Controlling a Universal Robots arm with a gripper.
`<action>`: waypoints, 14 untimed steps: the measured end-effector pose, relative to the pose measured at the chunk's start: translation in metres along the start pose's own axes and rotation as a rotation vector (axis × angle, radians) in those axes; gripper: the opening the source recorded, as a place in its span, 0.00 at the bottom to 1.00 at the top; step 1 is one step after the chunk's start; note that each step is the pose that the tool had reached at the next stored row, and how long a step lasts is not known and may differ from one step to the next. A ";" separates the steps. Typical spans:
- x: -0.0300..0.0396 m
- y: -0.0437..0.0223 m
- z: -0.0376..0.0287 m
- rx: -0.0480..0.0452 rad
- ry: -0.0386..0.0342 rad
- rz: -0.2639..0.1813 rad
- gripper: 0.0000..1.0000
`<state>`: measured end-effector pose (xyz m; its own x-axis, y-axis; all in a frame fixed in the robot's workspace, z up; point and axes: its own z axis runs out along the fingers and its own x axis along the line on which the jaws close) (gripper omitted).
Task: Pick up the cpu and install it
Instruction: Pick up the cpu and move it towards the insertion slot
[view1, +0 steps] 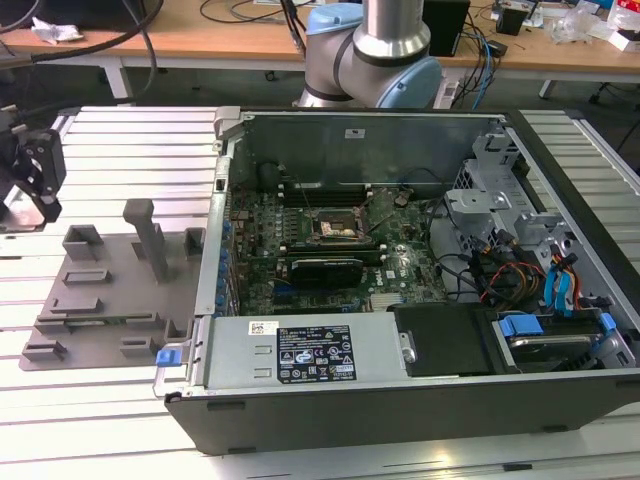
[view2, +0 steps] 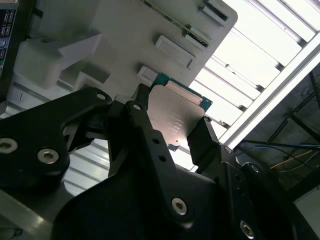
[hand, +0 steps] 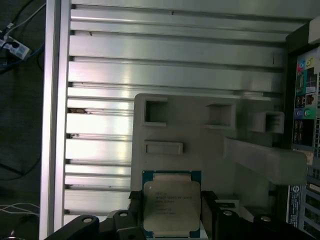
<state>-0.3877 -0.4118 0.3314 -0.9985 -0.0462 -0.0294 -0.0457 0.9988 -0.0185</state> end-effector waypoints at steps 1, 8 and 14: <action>0.0000 0.0000 -0.0007 0.0000 0.0001 0.000 0.55; -0.0005 0.0031 -0.0159 0.0000 0.0001 0.000 0.55; -0.0018 0.0107 -0.0363 0.0000 0.0001 0.000 0.55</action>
<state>-0.3875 -0.4004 0.3675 -0.9985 -0.0462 -0.0293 -0.0457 0.9988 -0.0185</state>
